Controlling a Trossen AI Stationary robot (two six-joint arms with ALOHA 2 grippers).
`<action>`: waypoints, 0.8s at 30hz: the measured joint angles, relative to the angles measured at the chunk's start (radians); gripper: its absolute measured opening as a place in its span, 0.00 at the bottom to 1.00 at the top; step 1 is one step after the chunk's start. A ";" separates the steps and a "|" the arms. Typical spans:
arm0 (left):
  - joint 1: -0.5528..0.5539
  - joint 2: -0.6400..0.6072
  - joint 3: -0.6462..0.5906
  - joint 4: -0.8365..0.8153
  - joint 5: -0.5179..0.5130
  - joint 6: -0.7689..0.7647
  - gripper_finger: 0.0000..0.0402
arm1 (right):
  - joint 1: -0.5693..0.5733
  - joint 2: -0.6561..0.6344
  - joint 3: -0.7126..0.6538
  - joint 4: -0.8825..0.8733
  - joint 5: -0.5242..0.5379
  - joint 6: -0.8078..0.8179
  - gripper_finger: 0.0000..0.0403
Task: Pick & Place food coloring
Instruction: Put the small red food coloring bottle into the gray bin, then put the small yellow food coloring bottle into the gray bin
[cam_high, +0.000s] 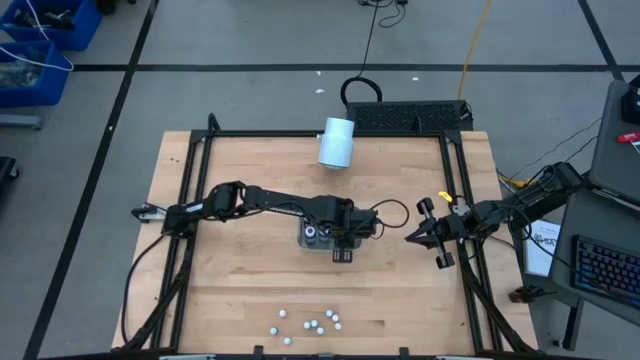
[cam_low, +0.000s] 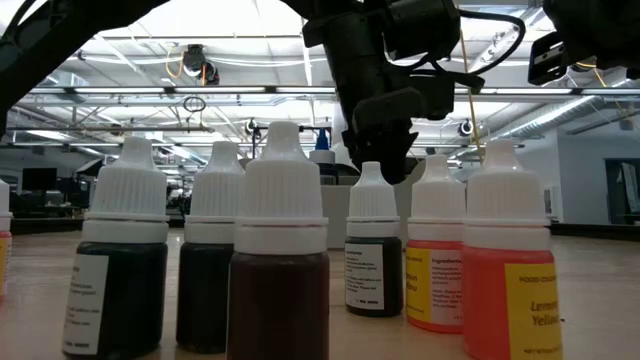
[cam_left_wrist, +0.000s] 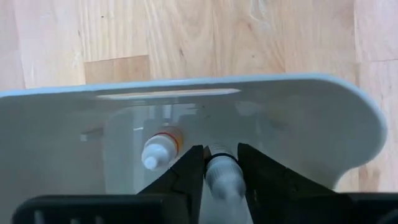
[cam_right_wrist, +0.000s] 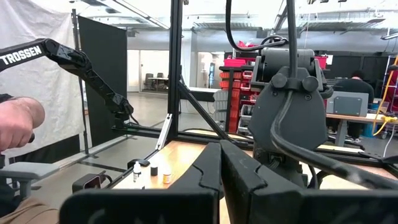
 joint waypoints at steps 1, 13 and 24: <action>0.000 0.000 0.000 0.000 0.000 -0.001 0.29 | 0.000 0.000 0.000 0.000 0.000 0.000 0.00; -0.010 -0.028 0.018 -0.040 -0.017 0.001 0.48 | 0.000 0.000 0.000 0.001 0.000 0.000 0.00; -0.086 -0.248 0.213 -0.231 -0.045 -0.009 0.49 | 0.000 0.002 0.000 0.007 0.000 0.001 0.00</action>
